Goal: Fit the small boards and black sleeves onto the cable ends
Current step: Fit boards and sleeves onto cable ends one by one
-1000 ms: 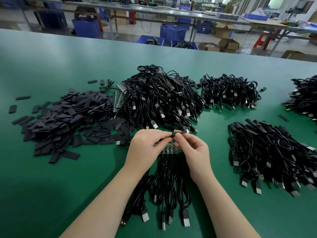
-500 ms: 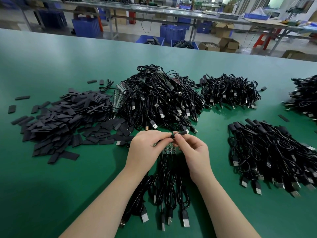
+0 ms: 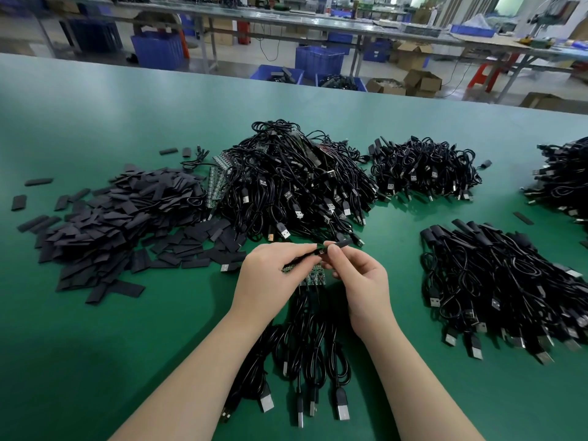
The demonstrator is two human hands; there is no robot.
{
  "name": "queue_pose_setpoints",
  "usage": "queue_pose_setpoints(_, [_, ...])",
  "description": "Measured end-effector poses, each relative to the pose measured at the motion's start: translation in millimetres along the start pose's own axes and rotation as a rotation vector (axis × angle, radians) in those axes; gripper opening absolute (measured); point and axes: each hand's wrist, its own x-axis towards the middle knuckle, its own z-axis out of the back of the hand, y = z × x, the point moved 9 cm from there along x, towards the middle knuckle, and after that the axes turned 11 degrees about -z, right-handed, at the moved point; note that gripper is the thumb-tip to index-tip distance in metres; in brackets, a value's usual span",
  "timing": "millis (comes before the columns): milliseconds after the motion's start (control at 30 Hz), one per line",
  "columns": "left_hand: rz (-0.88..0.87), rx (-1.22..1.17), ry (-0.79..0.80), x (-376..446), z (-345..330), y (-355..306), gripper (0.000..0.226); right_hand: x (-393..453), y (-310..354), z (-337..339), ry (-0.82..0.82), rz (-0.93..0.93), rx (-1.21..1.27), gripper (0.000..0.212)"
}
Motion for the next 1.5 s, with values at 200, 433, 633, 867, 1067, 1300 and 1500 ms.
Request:
queue_pose_setpoints(200, [-0.007,0.011,-0.012,-1,1,-2,0.017,-1,-1,-2,-0.005,0.003,-0.019,0.016])
queue_pose_setpoints(433, [-0.053,0.050,-0.030,-1,2,-2,0.015,-3,3,-7,0.022,0.056,-0.096,0.025])
queue_pose_setpoints(633, [-0.070,0.099,-0.034,1,6,3,0.013,-5,5,-8,0.062,0.070,-0.086,0.021])
queue_pose_setpoints(867, [-0.021,0.094,-0.015,1,6,11,0.013,-1,13,16,-0.055,0.072,0.014,0.017])
queue_pose_setpoints(1067, [-0.016,0.091,0.002,2,6,10,0.012,-1,13,16,-0.085,0.087,-0.008,0.024])
queue_pose_setpoints(1300, [-0.035,0.091,0.039,2,3,5,0.012,0,15,19,-0.088,0.119,-0.061,0.026])
queue_pose_setpoints(1500, [-0.051,0.159,0.089,5,4,7,0.014,-1,13,13,-0.067,0.120,-0.116,0.030])
